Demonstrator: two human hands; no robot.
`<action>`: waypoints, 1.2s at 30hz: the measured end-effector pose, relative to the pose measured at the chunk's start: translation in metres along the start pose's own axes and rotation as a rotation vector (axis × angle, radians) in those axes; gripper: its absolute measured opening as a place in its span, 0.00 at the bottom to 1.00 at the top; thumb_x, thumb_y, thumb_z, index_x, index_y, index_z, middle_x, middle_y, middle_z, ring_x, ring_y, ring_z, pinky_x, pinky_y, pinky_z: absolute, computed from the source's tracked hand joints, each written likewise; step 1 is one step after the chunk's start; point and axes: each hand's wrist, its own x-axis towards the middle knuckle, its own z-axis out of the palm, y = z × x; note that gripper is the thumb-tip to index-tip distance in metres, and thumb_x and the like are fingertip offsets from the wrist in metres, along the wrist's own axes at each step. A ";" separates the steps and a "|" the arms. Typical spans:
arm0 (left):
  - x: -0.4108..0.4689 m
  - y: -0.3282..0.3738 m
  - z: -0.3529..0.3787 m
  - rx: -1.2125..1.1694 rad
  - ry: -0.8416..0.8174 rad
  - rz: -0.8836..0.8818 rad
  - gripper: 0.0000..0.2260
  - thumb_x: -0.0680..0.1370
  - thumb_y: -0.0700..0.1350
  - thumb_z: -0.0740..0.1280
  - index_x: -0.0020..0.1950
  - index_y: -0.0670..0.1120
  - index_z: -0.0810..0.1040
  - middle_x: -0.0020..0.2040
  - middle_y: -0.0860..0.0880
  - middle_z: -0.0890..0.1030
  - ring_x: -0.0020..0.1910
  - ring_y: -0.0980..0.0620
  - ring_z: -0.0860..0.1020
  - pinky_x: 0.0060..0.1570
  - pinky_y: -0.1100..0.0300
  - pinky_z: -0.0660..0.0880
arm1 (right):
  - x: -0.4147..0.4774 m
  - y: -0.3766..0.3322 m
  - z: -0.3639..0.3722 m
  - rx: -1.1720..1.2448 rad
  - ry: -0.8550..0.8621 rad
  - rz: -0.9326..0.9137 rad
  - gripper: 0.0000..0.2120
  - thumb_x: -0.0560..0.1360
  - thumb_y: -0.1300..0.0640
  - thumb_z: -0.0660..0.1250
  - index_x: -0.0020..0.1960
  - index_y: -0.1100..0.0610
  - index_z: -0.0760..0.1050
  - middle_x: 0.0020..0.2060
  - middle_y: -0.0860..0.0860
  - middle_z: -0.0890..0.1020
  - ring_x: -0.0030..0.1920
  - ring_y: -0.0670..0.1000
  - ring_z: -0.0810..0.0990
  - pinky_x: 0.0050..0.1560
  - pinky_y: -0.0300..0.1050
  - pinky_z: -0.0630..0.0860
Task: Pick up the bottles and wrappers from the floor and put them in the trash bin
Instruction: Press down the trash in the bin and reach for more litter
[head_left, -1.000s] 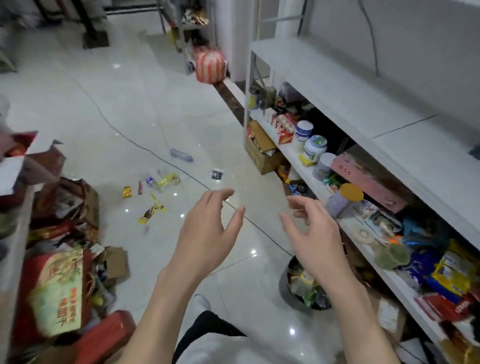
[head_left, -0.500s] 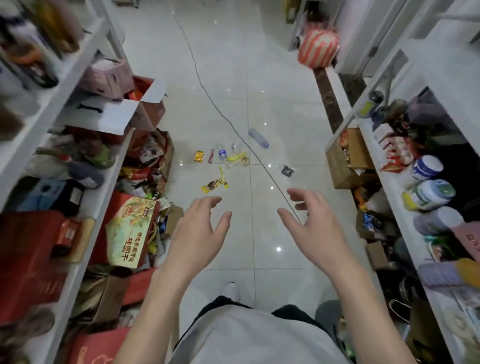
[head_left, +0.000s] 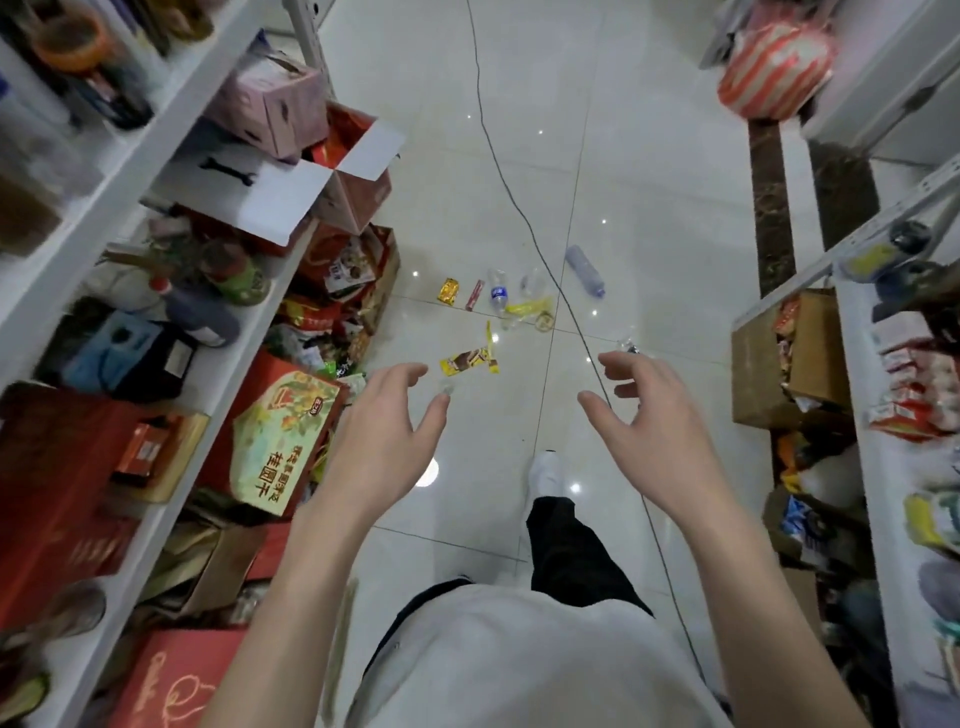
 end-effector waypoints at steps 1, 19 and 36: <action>0.016 0.007 0.004 0.013 0.011 -0.009 0.21 0.81 0.58 0.62 0.71 0.51 0.70 0.67 0.52 0.74 0.63 0.51 0.75 0.64 0.46 0.73 | 0.019 0.004 -0.004 0.007 -0.005 -0.007 0.20 0.78 0.49 0.70 0.69 0.50 0.73 0.60 0.46 0.77 0.56 0.44 0.76 0.59 0.41 0.71; 0.231 0.055 0.056 0.044 0.089 -0.280 0.21 0.82 0.58 0.60 0.72 0.51 0.69 0.69 0.54 0.72 0.65 0.52 0.74 0.64 0.47 0.73 | 0.304 0.029 0.026 -0.015 -0.312 -0.138 0.20 0.78 0.52 0.71 0.68 0.51 0.73 0.59 0.46 0.76 0.57 0.47 0.78 0.60 0.47 0.74; 0.438 -0.245 0.306 -0.018 0.058 -0.434 0.20 0.81 0.57 0.62 0.72 0.52 0.69 0.65 0.53 0.74 0.61 0.53 0.75 0.61 0.50 0.74 | 0.462 0.213 0.393 -0.008 -0.427 -0.056 0.19 0.78 0.50 0.69 0.68 0.49 0.73 0.59 0.46 0.76 0.57 0.48 0.77 0.59 0.47 0.75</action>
